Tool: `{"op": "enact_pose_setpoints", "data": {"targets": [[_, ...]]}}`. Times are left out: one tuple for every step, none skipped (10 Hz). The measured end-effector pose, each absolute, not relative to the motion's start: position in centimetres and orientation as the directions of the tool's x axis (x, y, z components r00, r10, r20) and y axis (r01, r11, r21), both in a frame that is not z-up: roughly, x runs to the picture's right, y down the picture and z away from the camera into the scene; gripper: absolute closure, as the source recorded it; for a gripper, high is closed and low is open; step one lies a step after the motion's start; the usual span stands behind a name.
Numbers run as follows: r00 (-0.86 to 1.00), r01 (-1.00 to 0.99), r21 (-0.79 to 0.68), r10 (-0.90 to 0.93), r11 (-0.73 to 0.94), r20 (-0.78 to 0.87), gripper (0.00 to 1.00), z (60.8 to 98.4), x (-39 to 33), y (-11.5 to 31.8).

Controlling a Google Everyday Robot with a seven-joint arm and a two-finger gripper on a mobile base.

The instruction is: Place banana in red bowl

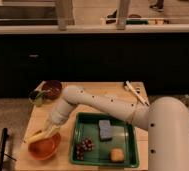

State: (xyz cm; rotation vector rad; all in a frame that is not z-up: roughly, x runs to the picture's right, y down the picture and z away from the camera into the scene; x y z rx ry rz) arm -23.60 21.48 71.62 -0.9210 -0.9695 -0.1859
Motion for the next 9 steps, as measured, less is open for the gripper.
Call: {"op": "enact_pose_setpoints", "data": {"targets": [[0.582, 0.519, -0.588, 0.247, 0.621, 0.774, 0.56, 71.63, -23.59, 21.50], [0.583, 0.520, -0.588, 0.246, 0.620, 0.774, 0.56, 71.65, -23.55, 21.49], [0.583, 0.521, -0.588, 0.245, 0.619, 0.774, 0.56, 71.66, -23.49, 21.50], [0.585, 0.520, -0.588, 0.244, 0.619, 0.774, 0.51, 71.74, -23.50, 21.39], [0.586, 0.519, -0.589, 0.245, 0.619, 0.773, 0.42, 71.85, -23.49, 21.32], [0.586, 0.520, -0.590, 0.244, 0.618, 0.772, 0.32, 71.94, -23.51, 21.30], [0.586, 0.521, -0.589, 0.243, 0.618, 0.773, 0.24, 71.96, -23.55, 21.26], [0.587, 0.522, -0.589, 0.241, 0.616, 0.773, 0.20, 72.05, -23.59, 21.23], [0.588, 0.523, -0.590, 0.240, 0.615, 0.772, 0.20, 72.17, -23.63, 21.19]]}}
